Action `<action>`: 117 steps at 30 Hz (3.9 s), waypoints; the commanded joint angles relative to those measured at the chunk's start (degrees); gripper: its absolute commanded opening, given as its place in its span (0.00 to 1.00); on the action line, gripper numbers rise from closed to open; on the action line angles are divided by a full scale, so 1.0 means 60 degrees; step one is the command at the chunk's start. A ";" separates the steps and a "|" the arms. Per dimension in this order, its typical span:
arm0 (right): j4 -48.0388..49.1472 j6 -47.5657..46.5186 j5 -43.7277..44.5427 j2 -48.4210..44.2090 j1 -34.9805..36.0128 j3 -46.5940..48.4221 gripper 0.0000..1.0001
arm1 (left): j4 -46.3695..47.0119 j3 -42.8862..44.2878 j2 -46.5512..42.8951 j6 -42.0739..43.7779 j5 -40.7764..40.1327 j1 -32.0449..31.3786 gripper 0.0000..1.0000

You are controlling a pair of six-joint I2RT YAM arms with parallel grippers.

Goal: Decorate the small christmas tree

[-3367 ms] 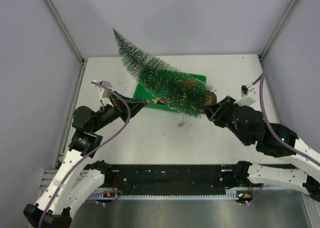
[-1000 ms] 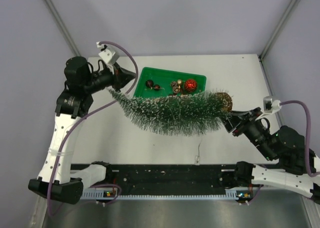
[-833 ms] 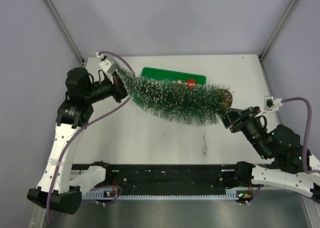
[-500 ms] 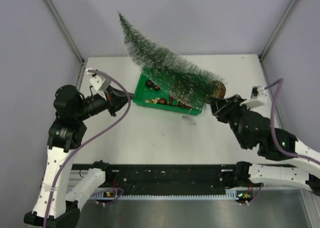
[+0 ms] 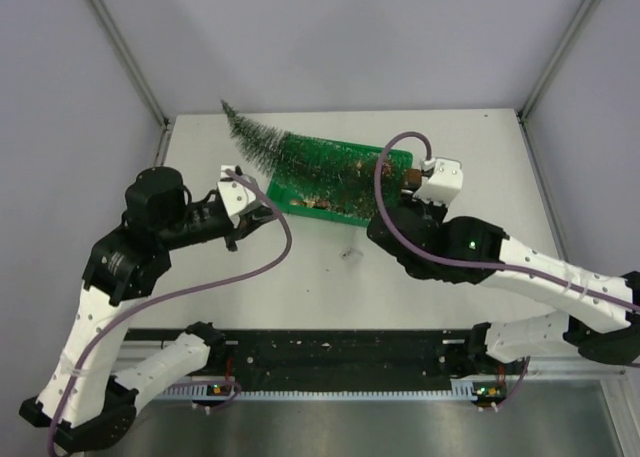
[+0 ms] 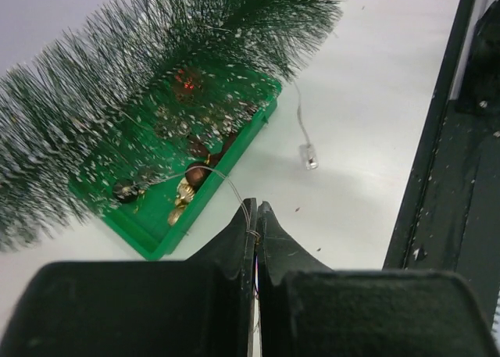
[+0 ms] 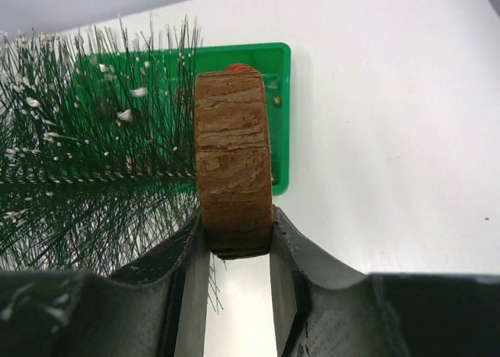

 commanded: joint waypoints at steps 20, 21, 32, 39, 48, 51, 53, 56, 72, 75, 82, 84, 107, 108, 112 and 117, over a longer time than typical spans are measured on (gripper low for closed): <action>0.4822 -0.5823 -0.2768 -0.3815 0.1320 -0.3391 0.00 | -0.1287 0.0190 0.0149 0.7182 -0.1322 -0.0702 0.00; 0.4837 -0.5868 -0.2784 -0.4005 0.1320 -0.3435 0.00 | -0.1169 0.0102 0.0119 0.7036 -0.1264 -0.0702 0.00; 0.4340 -0.4814 -0.2169 -0.5500 0.1320 -0.4153 0.00 | -0.1446 0.1359 0.0953 0.3594 -0.0283 -0.0673 0.03; 0.3959 -0.4784 -0.1833 -0.5984 0.1320 -0.4110 0.00 | -0.3433 0.3305 0.2078 0.2536 0.2393 0.0072 0.09; 0.3578 -0.4754 -0.1612 -0.6526 0.1320 -0.3934 0.00 | -0.4583 0.3866 0.2522 0.2904 0.3702 0.0382 0.31; 0.3548 -0.4857 -0.1583 -0.6760 0.1334 -0.3978 0.00 | -0.4246 0.3792 0.2389 0.2670 0.3761 0.0411 0.40; 0.3476 -0.4886 -0.1583 -0.6921 0.1334 -0.3963 0.00 | -0.3764 0.3763 0.2331 0.2363 0.3500 0.0469 0.55; 0.3256 -0.4755 -0.1612 -0.7039 0.1320 -0.3919 0.00 | -0.1646 0.3296 0.1980 0.0989 0.2665 0.0848 0.58; 0.2552 -0.4286 -0.2475 -0.6307 0.1320 -0.3553 0.00 | 0.2715 0.3555 0.1084 -0.0978 -0.0884 0.1422 0.99; 0.2231 -0.4184 -0.2652 -0.6059 0.1320 -0.3320 0.00 | 0.2538 0.4186 0.1334 -0.0963 -0.0430 0.1422 0.99; 0.1703 -0.3891 -0.3179 -0.5370 0.1320 -0.2397 0.00 | 0.1484 0.5520 0.1949 -0.1109 0.0788 0.1436 0.99; 0.1688 -0.3847 -0.3282 -0.5282 0.1320 -0.2163 0.00 | 0.1803 0.5419 0.1877 -0.1518 -0.0043 0.1436 0.99; 0.2781 -0.1782 -0.7199 -0.1869 -0.3976 -0.0180 0.00 | 0.3565 0.3017 0.0500 -0.3571 0.1197 0.1524 0.99; 0.3367 -0.1752 -0.7947 -0.1868 -0.4432 -0.0517 0.00 | 0.3114 0.2958 0.0485 -0.3354 0.1459 0.1524 0.99; 0.5128 -0.1620 -1.1170 -0.1445 -0.5987 -0.1413 0.00 | 0.2261 0.2285 0.0105 -0.2781 0.1534 0.1524 0.99; 0.6797 -0.1474 -1.4322 -0.1413 -0.6911 -0.2613 0.00 | 0.1309 0.0968 -0.0510 -0.2136 0.1185 0.1524 0.98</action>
